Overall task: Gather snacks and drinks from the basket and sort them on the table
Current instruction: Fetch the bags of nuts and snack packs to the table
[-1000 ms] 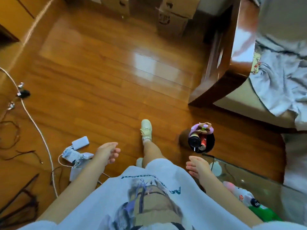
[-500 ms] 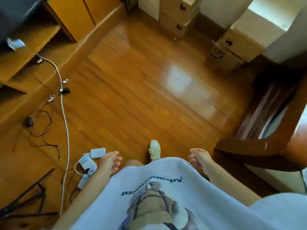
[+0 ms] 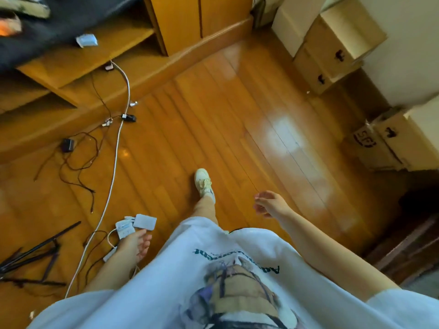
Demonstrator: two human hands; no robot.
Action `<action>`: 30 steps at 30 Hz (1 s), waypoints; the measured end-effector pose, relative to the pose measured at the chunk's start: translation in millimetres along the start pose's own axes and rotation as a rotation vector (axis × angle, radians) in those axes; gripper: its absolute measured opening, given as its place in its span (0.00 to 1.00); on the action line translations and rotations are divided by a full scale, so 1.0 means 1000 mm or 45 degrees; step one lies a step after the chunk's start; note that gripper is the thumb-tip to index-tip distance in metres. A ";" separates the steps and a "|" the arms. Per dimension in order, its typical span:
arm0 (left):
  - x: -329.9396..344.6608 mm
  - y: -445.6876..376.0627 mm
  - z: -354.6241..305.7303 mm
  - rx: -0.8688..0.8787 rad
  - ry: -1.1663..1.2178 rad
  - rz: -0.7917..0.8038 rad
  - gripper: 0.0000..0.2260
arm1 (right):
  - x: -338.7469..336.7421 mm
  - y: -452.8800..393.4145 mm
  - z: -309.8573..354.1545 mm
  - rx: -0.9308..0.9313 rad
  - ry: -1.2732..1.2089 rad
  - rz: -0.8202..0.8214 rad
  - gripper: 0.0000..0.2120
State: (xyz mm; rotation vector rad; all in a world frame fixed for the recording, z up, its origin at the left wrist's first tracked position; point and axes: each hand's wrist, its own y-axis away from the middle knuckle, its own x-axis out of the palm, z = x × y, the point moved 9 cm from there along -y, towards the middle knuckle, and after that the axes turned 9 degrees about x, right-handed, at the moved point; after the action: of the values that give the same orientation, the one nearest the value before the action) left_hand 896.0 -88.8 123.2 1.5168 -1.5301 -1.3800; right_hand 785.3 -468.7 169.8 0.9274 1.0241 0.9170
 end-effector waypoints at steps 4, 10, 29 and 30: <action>0.032 -0.007 -0.087 0.049 -0.033 0.039 0.12 | -0.020 -0.010 0.050 0.069 -0.143 -0.018 0.05; 0.108 -0.005 -0.237 0.311 -0.301 0.147 0.10 | -0.053 -0.029 0.094 0.158 -0.508 -0.076 0.03; 0.265 -0.038 -0.490 0.383 -0.315 0.199 0.07 | -0.174 -0.159 0.304 0.331 -0.532 -0.124 0.10; 0.265 -0.041 -0.502 0.378 -0.261 0.182 0.07 | -0.183 -0.166 0.331 0.313 -0.507 -0.139 0.11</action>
State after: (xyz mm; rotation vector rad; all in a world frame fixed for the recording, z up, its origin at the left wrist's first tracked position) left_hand 1319.3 -465.9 168.6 1.4325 -2.0040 -1.3023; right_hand 1083.0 -754.0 147.6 1.1915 0.8431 0.4930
